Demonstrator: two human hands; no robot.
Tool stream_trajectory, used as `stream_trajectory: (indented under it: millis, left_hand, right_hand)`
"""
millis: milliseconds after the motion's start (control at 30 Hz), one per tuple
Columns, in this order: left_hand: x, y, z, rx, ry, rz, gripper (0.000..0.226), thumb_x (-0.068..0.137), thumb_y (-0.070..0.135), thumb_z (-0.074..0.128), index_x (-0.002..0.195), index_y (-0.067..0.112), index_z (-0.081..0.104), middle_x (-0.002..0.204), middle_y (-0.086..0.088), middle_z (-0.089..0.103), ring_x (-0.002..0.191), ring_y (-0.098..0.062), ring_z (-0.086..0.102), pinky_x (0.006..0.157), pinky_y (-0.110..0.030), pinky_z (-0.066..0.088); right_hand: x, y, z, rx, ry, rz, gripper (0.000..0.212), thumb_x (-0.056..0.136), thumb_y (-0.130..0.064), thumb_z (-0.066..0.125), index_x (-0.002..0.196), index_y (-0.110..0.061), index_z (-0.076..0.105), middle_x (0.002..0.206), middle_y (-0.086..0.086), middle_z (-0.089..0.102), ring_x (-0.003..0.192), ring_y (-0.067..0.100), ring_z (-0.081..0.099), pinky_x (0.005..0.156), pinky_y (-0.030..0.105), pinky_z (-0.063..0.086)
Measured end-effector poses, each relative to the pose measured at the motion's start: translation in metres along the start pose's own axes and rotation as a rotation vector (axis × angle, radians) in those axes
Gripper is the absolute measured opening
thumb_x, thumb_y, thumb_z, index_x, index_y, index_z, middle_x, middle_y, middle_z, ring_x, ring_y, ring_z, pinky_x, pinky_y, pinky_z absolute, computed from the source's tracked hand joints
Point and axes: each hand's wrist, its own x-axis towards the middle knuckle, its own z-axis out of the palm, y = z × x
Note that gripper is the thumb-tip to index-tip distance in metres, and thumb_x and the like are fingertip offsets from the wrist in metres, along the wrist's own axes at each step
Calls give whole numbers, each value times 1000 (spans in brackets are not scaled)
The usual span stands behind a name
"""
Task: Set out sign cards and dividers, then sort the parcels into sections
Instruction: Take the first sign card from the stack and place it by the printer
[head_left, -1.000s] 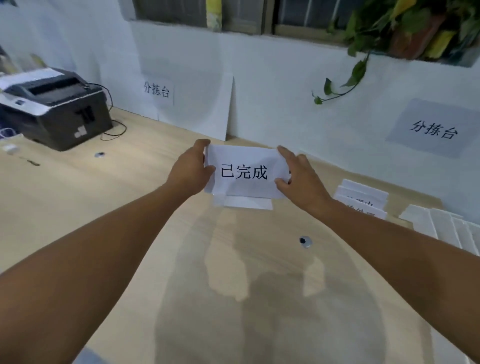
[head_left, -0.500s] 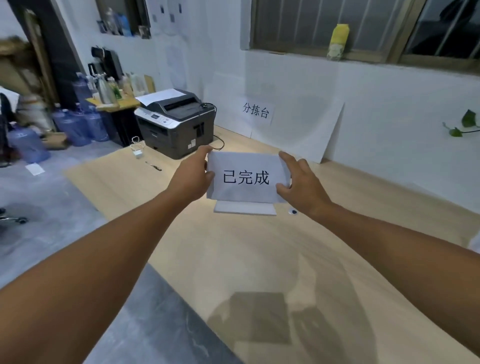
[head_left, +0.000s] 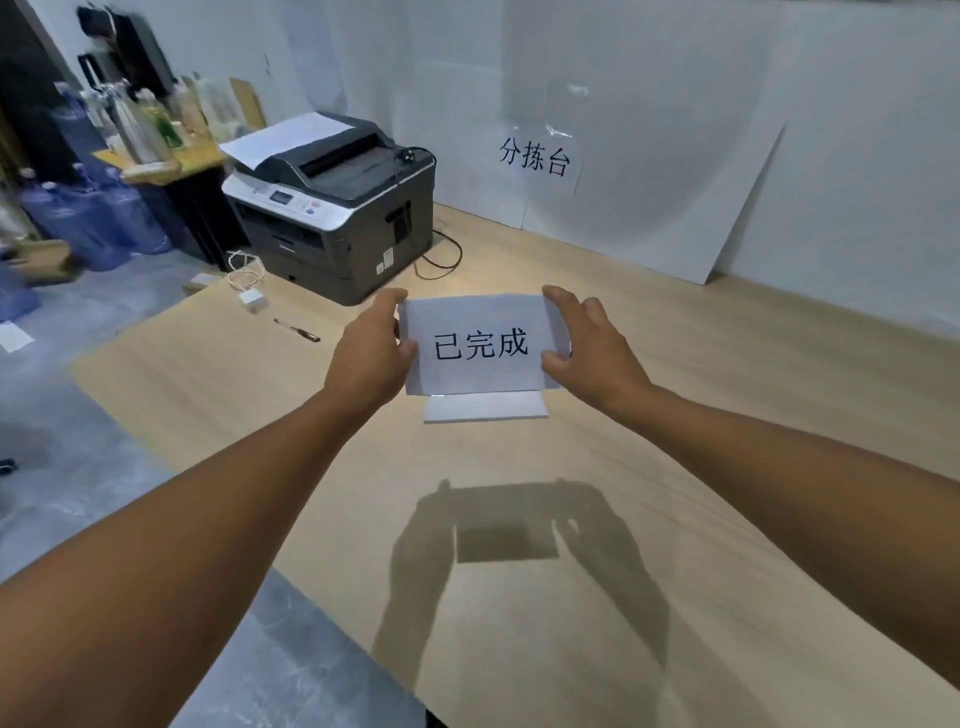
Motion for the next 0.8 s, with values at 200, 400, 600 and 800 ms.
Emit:
stream_trajectory:
  millis: [200, 400, 600, 800]
  left_hand:
    - [116, -40, 52, 0, -110, 21, 50, 93, 12, 64, 136, 27, 44, 105, 2, 62, 90, -22, 61, 70, -39, 56]
    - [219, -51, 112, -38, -196, 147, 34, 93, 22, 64, 113, 38, 42, 98, 8, 62, 81, -16, 61, 60, -33, 55]
    - [327, -77, 187, -115, -316, 230, 36, 92, 14, 59, 111, 37, 39, 96, 8, 58, 76, -8, 58, 52, -25, 38]
    - [414, -116, 260, -129, -391, 235, 40, 92, 9, 58, 116, 34, 37, 107, 1, 58, 87, -25, 62, 62, -37, 48]
  right_hand:
    - [86, 28, 53, 33, -10, 122, 74, 89, -25, 62, 149, -44, 24, 116, 0, 40, 78, 29, 58, 69, 42, 54]
    - [153, 65, 87, 42, 41, 266, 76, 90, -23, 63, 153, -33, 22, 130, 4, 42, 93, 31, 58, 76, 44, 55]
    - [232, 108, 137, -7, 141, 378, 60, 92, -21, 61, 143, -30, 32, 125, 1, 41, 91, 29, 58, 72, 40, 53]
    - [317, 154, 193, -35, 178, 440, 57, 92, -16, 62, 141, -27, 34, 123, 4, 42, 92, 28, 56, 71, 39, 52]
